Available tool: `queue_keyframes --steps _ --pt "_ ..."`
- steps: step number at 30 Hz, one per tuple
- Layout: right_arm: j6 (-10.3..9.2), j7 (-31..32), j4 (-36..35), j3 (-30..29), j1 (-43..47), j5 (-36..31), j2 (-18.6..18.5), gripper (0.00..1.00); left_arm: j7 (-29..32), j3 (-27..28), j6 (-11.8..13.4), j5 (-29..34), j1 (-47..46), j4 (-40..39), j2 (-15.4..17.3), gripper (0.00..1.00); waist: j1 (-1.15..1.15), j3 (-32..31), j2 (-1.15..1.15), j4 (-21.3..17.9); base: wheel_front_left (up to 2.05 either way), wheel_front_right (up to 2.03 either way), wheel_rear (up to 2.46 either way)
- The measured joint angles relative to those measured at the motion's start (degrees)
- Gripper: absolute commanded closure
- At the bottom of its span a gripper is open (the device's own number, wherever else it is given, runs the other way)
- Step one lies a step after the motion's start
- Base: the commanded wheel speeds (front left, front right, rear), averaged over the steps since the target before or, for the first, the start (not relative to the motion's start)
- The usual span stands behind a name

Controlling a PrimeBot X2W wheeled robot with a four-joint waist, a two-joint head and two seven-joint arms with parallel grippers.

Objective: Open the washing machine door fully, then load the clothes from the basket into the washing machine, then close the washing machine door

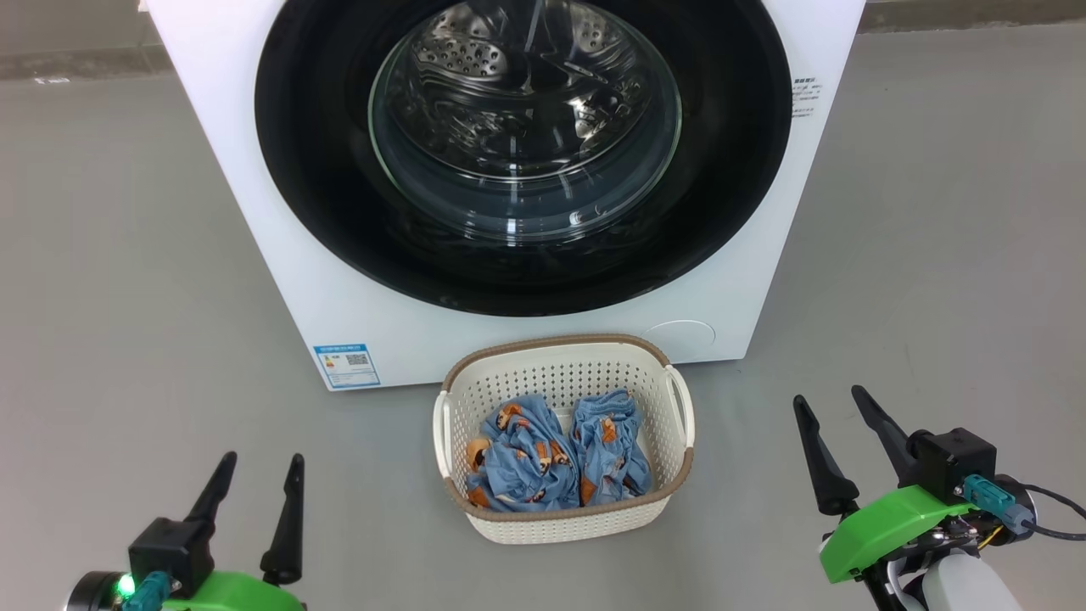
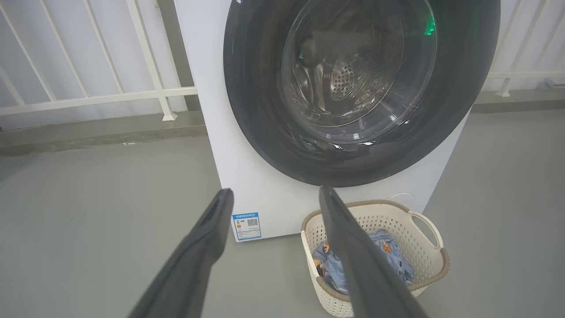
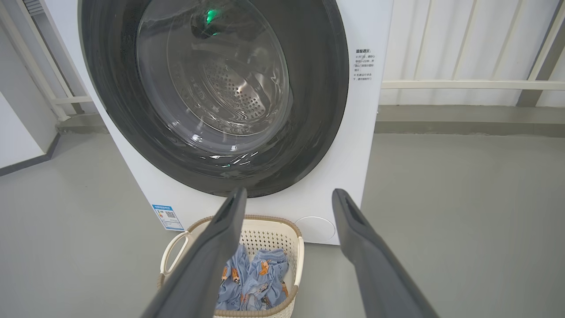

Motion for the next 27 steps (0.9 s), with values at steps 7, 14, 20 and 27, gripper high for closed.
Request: queue_keyframes --steps 7,14,20,27 --pt "0.0 -0.01 0.24 0.01 -0.01 0.0 0.0 0.0 -0.25 0.42 -0.07 0.0 -0.15 0.22 -0.24 0.0 0.0 -0.04 0.0 0.01 0.0 0.0 0.0" --pt "0.0 -0.01 0.33 -0.01 -0.11 0.0 0.02 0.0 -0.4 0.46 -0.08 0.0 -0.89 1.21 -0.25 0.0 0.0 -0.23 0.0 0.03 0.0 0.0 0.0" --pt "0.0 -0.01 0.37 -0.05 -0.11 0.0 0.03 0.0 -0.41 0.49 -0.32 0.0 -0.9 1.65 -0.25 0.0 0.0 -0.41 0.0 -0.02 0.0 0.0 0.0" --pt "0.0 -0.01 0.34 -0.15 -0.11 -0.16 0.08 0.0 -0.4 0.57 -0.32 0.0 -0.9 1.76 -0.19 0.0 0.0 -0.42 0.0 0.0 0.0 0.0 0.0"
